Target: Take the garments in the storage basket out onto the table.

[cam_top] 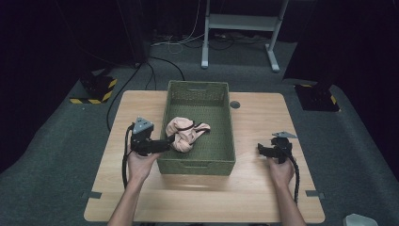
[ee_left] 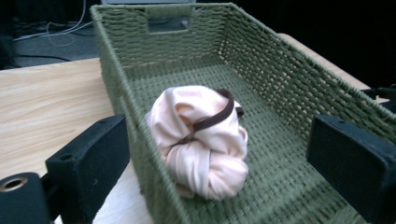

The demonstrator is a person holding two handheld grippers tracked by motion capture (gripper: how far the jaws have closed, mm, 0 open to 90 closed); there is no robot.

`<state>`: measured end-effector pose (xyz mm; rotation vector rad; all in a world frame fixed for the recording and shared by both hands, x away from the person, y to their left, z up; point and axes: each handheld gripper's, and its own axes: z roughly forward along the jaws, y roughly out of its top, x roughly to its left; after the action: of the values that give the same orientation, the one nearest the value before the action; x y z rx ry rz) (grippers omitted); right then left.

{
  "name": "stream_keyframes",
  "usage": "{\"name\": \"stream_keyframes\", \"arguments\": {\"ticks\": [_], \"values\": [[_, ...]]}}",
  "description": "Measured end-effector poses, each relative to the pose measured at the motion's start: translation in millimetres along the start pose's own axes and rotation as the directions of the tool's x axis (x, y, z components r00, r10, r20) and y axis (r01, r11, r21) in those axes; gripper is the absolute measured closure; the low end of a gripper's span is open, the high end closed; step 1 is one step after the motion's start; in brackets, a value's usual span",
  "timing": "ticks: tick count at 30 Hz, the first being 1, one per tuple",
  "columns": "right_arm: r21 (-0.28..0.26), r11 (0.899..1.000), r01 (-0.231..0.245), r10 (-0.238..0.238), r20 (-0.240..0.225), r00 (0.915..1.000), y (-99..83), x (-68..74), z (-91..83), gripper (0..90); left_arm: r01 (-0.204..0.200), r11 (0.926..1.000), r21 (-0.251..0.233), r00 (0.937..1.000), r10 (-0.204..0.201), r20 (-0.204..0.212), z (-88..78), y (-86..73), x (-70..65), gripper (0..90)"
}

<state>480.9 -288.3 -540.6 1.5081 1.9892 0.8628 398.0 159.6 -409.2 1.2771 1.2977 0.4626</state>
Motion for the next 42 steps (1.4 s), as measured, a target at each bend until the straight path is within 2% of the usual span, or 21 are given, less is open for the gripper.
{"name": "stream_keyframes", "arguments": {"ticks": [7,13,17,25,35,42], "values": [[0.0,1.0,0.0,0.0,0.0,1.0,0.0,0.0,0.0,12.3,-0.031,0.9994,0.017,0.9995,0.03,0.01,20.2,0.7,-10.0,6.7],[0.0,1.0,0.0,0.0,0.0,1.0,0.0,0.0,0.0,12.3,-0.03,0.9984,0.048,0.9991,0.029,0.029,38.5,0.4,-17.8,7.6],[0.0,1.0,0.0,0.0,0.0,1.0,0.0,0.0,0.0,12.3,-0.027,0.9982,0.054,0.9994,0.026,0.022,50.2,-1.1,-20.3,7.7],[0.0,1.0,0.0,0.0,0.0,1.0,0.0,0.0,0.0,12.3,-0.038,0.9964,0.075,0.9986,0.041,-0.033,71.5,-5.0,-20.7,8.2],[0.0,1.0,0.0,0.0,0.0,1.0,0.0,0.0,0.0,12.3,-0.079,0.9908,0.11,0.9912,0.089,-0.098,95.0,-13.2,-20.1,8.3],[0.0,1.0,0.0,0.0,0.0,1.0,0.0,0.1,0.0,12.3,-0.041,0.9907,0.13,0.9894,0.058,-0.133,107.1,-15.8,-19.4,8.4]]}}
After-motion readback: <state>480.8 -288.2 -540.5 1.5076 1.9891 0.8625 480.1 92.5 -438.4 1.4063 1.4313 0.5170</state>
